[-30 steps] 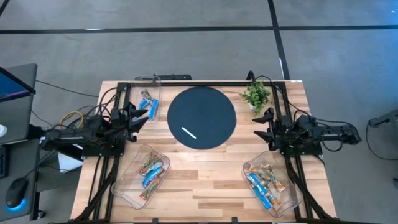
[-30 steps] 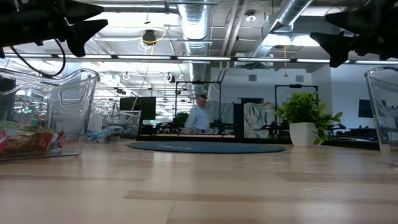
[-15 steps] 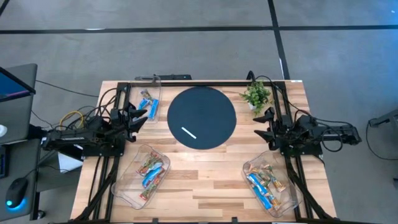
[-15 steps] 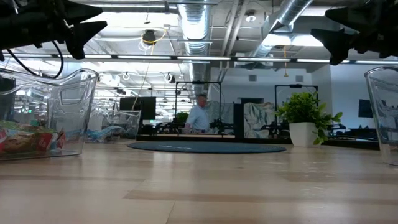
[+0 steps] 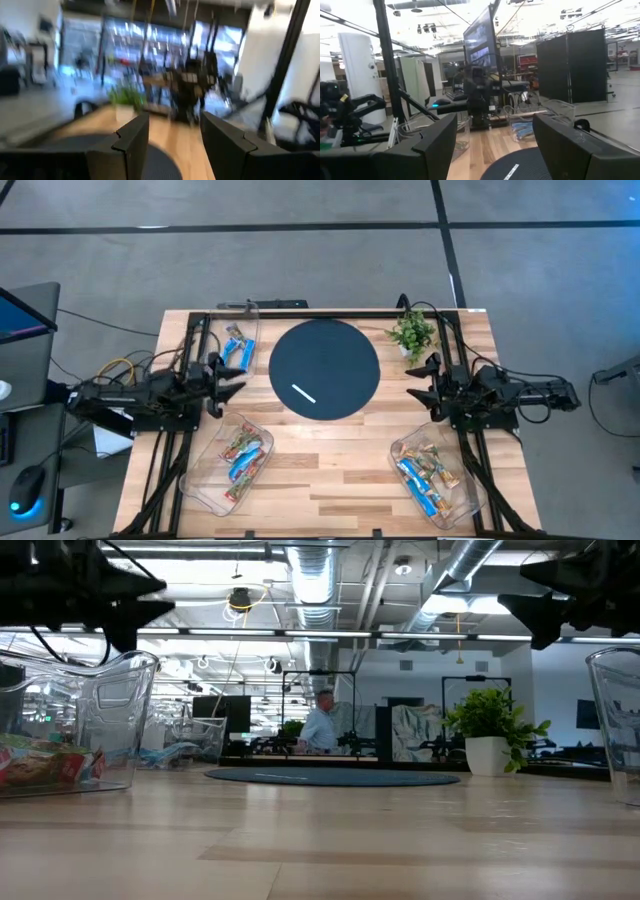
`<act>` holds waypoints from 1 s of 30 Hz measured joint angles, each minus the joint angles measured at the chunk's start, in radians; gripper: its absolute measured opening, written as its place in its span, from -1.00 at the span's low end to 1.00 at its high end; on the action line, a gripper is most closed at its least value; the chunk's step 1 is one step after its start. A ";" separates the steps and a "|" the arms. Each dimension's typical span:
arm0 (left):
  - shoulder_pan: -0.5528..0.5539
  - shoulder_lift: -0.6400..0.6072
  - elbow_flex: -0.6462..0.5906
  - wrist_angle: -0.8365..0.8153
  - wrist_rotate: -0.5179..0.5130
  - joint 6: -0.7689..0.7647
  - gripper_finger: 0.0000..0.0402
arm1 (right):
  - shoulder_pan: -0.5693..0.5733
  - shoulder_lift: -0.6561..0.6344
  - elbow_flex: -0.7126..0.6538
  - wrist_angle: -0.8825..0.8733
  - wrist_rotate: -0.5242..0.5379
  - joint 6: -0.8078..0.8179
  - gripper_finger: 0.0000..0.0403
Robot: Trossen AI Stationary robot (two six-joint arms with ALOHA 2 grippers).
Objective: Pick and place Granola Bars by type
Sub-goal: Return to Home Position
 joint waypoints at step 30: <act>-0.029 0.000 -0.002 -0.195 -0.140 -0.356 -0.15 | -0.002 0.000 0.000 -0.061 0.012 0.155 0.26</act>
